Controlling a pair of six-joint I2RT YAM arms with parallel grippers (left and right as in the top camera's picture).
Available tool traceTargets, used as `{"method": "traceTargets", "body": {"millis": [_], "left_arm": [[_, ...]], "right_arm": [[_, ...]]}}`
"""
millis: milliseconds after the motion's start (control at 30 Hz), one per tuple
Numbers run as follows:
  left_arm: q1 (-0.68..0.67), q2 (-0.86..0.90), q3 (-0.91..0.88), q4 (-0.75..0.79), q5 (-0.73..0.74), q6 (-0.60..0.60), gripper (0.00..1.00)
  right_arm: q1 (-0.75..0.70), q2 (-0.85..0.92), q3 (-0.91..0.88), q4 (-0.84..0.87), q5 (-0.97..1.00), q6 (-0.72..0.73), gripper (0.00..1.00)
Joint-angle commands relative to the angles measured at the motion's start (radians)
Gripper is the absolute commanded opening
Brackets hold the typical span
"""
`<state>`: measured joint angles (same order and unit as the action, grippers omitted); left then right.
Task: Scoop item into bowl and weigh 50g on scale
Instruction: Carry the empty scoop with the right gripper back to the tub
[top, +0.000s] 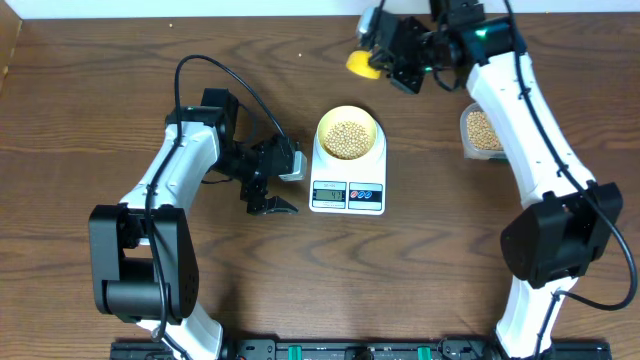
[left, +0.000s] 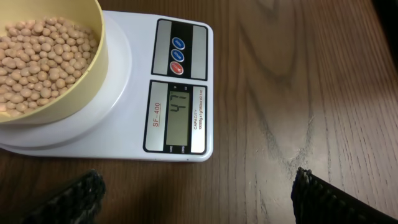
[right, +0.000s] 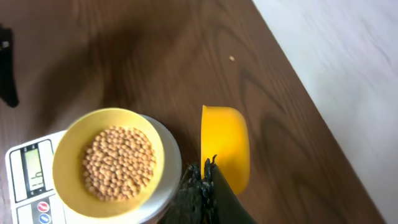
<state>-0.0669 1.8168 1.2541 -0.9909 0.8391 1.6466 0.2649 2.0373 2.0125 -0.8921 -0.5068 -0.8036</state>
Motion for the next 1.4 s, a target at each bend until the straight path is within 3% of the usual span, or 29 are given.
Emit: {"method": "traceTargets", "body": {"millis": [0, 333, 633, 967, 1100, 1233, 1367], "left_arm": [[0.002, -0.006, -0.002, -0.005, 0.006, 0.009, 0.98], [0.002, -0.006, -0.002, -0.005, 0.006, 0.009, 0.98], [0.002, -0.006, -0.002, -0.005, 0.006, 0.009, 0.98], [0.002, -0.006, -0.002, -0.005, 0.006, 0.009, 0.98], [0.002, -0.006, -0.002, -0.005, 0.006, 0.009, 0.98], [0.002, -0.006, -0.002, -0.005, 0.006, 0.009, 0.98], [0.002, -0.006, -0.002, -0.005, 0.006, 0.009, 0.98]], "right_arm": [[-0.071, -0.032, -0.004, 0.002, -0.027, 0.133, 0.01], [-0.257, -0.032, -0.004, 0.12, -0.027, 0.374, 0.01], [-0.318, -0.032, -0.004, 0.329, -0.013, 0.372, 0.01], [-0.323, -0.027, -0.004, 0.561, 0.203, 0.373, 0.01], [-0.327, -0.027, -0.004, 0.534, 0.201, 0.385, 0.01], [-0.34, -0.027, -0.004, 0.46, 0.202, 0.536, 0.01], [-0.362, -0.027, -0.004, 0.283, 0.203, 0.646, 0.01]]}}
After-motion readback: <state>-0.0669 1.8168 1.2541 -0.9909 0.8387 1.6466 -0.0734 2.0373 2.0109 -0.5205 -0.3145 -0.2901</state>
